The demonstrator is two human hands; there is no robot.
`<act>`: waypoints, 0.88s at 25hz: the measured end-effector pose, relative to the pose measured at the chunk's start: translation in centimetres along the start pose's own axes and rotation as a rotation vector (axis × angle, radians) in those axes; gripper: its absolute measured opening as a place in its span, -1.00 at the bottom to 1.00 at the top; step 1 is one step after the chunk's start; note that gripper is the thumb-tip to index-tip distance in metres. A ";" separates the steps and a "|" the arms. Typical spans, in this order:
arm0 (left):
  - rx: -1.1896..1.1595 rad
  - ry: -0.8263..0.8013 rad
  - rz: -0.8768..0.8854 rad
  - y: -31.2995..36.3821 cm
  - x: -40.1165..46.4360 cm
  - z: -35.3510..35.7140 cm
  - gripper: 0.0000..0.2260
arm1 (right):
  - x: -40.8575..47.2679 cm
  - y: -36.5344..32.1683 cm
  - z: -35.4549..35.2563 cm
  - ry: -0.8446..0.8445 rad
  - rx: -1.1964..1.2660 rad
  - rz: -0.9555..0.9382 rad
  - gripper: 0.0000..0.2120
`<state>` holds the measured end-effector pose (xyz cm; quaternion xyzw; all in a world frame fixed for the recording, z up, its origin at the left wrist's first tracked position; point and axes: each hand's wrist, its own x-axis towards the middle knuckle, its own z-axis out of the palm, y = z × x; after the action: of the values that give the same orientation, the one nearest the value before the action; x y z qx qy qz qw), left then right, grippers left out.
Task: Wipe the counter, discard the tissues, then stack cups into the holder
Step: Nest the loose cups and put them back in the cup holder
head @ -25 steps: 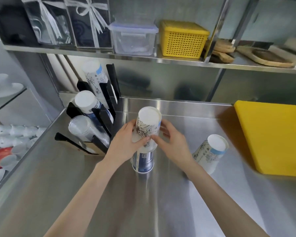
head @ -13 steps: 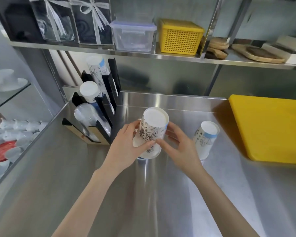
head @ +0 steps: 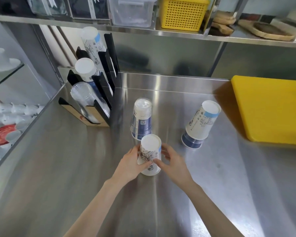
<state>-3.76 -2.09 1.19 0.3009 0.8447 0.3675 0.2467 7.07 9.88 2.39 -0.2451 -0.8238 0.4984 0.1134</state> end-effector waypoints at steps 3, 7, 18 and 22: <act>0.040 -0.034 -0.015 0.0 0.2 0.2 -0.43 | 0.1 0.5 0.1 -0.001 -0.019 0.017 -0.55; 0.110 -0.075 -0.005 0.5 0.1 -0.2 -0.35 | 0.2 1.0 -0.1 -0.010 -0.078 0.016 -0.54; 0.357 -0.009 0.332 9.4 2.7 -2.1 -0.26 | 0.2 3.9 -7.6 0.424 -0.049 0.100 -0.45; 0.438 -0.042 0.461 13.4 5.5 -0.2 -0.34 | 2.7 4.8 -10.2 0.478 -0.083 0.125 -0.43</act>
<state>-3.34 9.02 10.52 0.5381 0.8080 0.2166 0.1035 10.55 20.88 2.92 -0.4107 -0.7767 0.3980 0.2638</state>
